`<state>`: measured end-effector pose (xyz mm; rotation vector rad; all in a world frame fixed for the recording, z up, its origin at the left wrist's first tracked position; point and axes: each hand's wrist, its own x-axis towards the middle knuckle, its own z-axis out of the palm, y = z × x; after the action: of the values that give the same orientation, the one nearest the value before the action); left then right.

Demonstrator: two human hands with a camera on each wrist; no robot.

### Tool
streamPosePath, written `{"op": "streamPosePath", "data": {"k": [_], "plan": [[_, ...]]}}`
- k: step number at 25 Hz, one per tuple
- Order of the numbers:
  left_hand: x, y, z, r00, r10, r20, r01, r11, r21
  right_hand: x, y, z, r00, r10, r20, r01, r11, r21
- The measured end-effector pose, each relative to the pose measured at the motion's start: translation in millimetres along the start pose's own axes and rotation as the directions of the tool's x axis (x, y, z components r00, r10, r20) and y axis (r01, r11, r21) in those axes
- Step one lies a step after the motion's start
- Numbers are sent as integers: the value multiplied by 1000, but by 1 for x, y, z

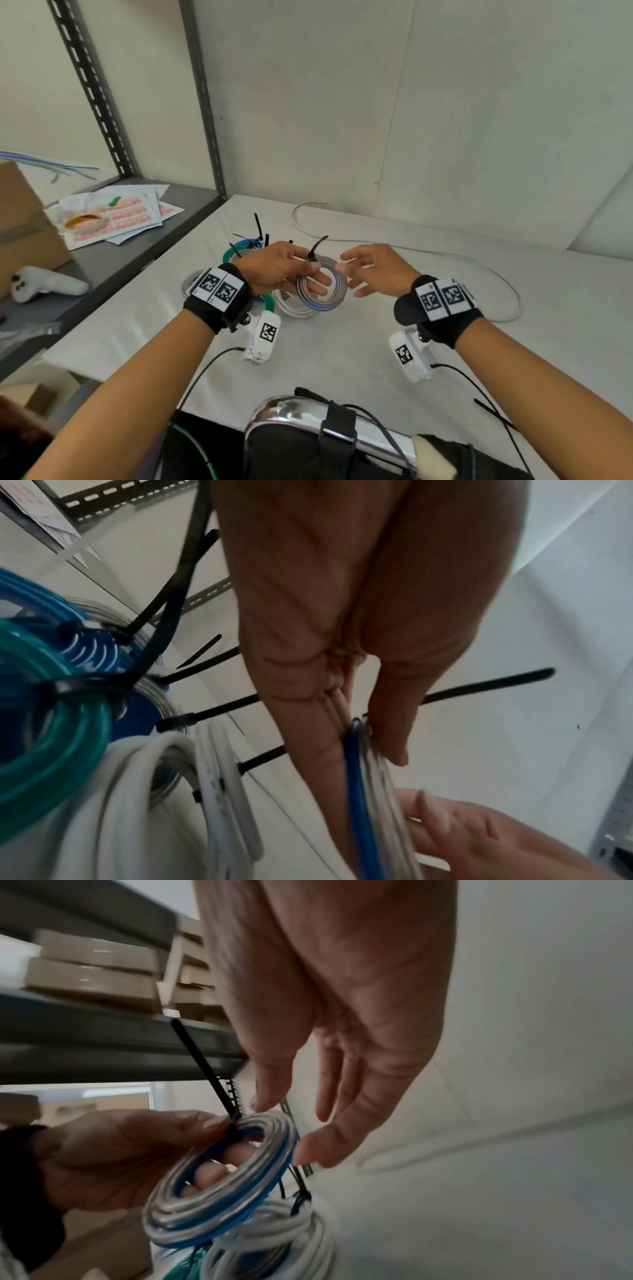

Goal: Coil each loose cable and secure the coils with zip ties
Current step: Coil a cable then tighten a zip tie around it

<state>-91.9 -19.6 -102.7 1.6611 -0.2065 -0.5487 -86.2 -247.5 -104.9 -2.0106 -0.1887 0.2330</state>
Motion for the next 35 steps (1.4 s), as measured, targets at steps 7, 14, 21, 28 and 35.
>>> {"op": "streamPosePath", "data": {"k": [7, 14, 21, 28, 35], "plan": [[2, -12, -3, 952, 128, -278, 121, 675, 727, 22, 24, 38, 970, 181, 163, -159, 978, -138], [15, 22, 26, 833, 439, -336, -57, 674, 737, 8, 30, 17, 897, 353, 268, -262, 910, -322], [43, 41, 53, 866, 412, -283, -97, 694, 713, 4, 32, 6, 898, 344, 273, -247, 910, -334], [101, 64, 126, 927, 371, -52, -184, 571, 800, 9, 94, -124, 857, 161, -490, -481, 595, -644], [132, 37, 176, 982, 73, 172, -186, 447, 875, -13, 147, -183, 696, 363, -619, -713, 448, -539]]}}
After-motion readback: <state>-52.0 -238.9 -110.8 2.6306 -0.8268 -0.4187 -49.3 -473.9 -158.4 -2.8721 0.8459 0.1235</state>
